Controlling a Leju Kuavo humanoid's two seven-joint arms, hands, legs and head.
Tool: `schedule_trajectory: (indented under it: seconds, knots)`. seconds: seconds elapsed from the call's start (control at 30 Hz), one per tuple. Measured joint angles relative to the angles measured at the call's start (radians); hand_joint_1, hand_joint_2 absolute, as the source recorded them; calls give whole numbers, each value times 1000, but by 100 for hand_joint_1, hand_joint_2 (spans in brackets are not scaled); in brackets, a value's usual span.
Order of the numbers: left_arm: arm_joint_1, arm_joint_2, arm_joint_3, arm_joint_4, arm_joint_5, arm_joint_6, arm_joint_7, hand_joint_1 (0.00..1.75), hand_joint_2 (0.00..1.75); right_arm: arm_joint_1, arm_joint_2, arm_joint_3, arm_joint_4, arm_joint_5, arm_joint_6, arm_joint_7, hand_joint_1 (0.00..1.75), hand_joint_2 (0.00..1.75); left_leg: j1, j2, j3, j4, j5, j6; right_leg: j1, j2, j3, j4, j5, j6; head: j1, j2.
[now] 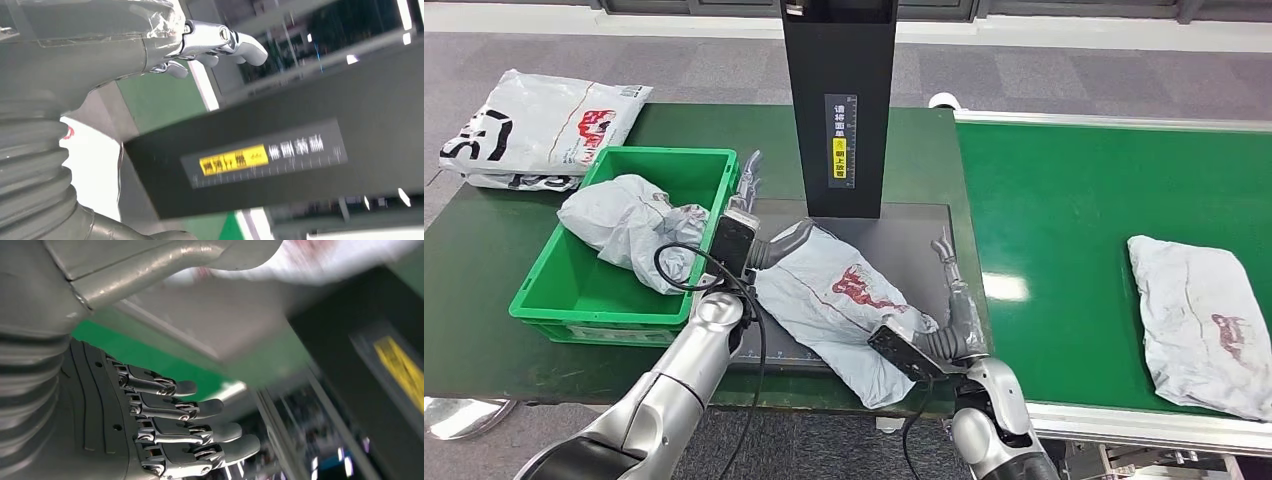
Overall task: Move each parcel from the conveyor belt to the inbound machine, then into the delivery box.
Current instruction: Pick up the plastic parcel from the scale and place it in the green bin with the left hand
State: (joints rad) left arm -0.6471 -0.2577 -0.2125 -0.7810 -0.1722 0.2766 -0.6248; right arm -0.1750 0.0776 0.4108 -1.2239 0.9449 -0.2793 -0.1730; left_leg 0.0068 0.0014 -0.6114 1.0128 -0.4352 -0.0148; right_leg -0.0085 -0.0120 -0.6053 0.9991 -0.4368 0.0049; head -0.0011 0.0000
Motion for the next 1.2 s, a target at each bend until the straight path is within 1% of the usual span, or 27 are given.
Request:
schedule_trajectory:
  seconds: [0.07, 0.13, 0.2, 0.23, 0.27, 0.3, 0.37, 0.47, 0.63, 0.77, 0.83, 0.97, 1.2]
  knots:
    - [13, 3, -9, -24, -31, -48, 18, 0, 175, 4, 10, -34, -30, -79, -53, -61, 0, 175, 0, 0, 0, 0, 0, 0, 0, 0, 0, 0, 0, 0, 0, 0]
    - [17, 5, -32, -24, -111, -112, 69, 0, 175, 11, 19, -78, -59, -212, -125, -148, 0, 175, 0, 0, 0, 0, 0, 0, 0, 0, 0, -1, 0, 0, 0, 0]
    - [8, 6, -88, 26, -252, -157, 135, 0, 175, 12, 27, -143, -80, -400, -179, -237, 0, 175, -1, -1, 0, 0, 0, 0, -1, -1, 0, -1, 0, 1, 0, 0]
    - [4, 5, -122, 63, -314, -160, 152, 0, 175, 11, 29, -178, -86, -483, -188, -266, 0, 175, -1, -1, 0, 0, 0, 1, -1, -1, 1, -1, 0, 1, 0, 0]
    - [3, 3, -153, 99, -353, -154, 155, 0, 175, 10, 30, -211, -90, -535, -187, -283, 0, 175, -1, -1, 0, 0, 0, 1, -1, -1, 1, -1, 0, 1, 0, 0]
    - [3, 0, -178, 130, -373, -146, 151, 0, 175, 9, 31, -237, -94, -559, -183, -292, 0, 175, -1, 1, 0, 0, 0, 1, -1, 0, 0, -1, 1, 1, 0, 0]
    - [-2, -4, -210, 177, -388, -135, 142, 0, 175, 10, 33, -272, -101, -567, -179, -306, 0, 175, -2, 4, 1, 0, -1, 1, -2, 4, -1, -1, 2, 2, 0, 0]
    - [-15, -4, -234, 223, -407, -130, 142, 0, 175, 10, 39, -299, -105, -573, -185, -322, 0, 175, -2, 6, 2, 0, -2, 2, -2, 5, -1, -1, 1, 2, 0, 0]
    - [-32, -4, -262, 280, -471, -154, 191, 0, 175, -4, 47, -329, -106, -592, -195, -342, 0, 175, -2, 5, 1, 0, -1, 1, -2, 4, -1, 0, 1, 1, 0, 0]
    - [-49, -4, -295, 326, -543, -214, 246, 175, 175, -19, 52, -342, -106, -592, -192, -344, 0, 175, -2, 5, 1, 0, -1, 1, -2, 4, 0, 0, 1, 1, 0, 0]
    - [-56, -4, -308, 342, -563, -218, 263, 175, 175, -24, 53, -347, -106, -593, -192, -345, 0, 175, -2, 4, 2, 0, -1, 1, -2, 3, 0, 0, 1, 1, 0, 0]
    - [-71, -4, -311, 357, -575, -190, 280, 175, 175, -20, 53, -349, -109, -595, -193, -347, 0, 175, -2, 4, 2, 0, -1, 1, -2, 3, 1, 0, 1, 1, 0, 0]
    - [-87, -4, -311, 364, -575, -175, 287, 175, 175, -13, 56, -349, -120, -595, -194, -347, 0, 175, -2, 4, 4, 0, -1, 1, -2, 3, 2, 0, 1, 1, 0, 0]
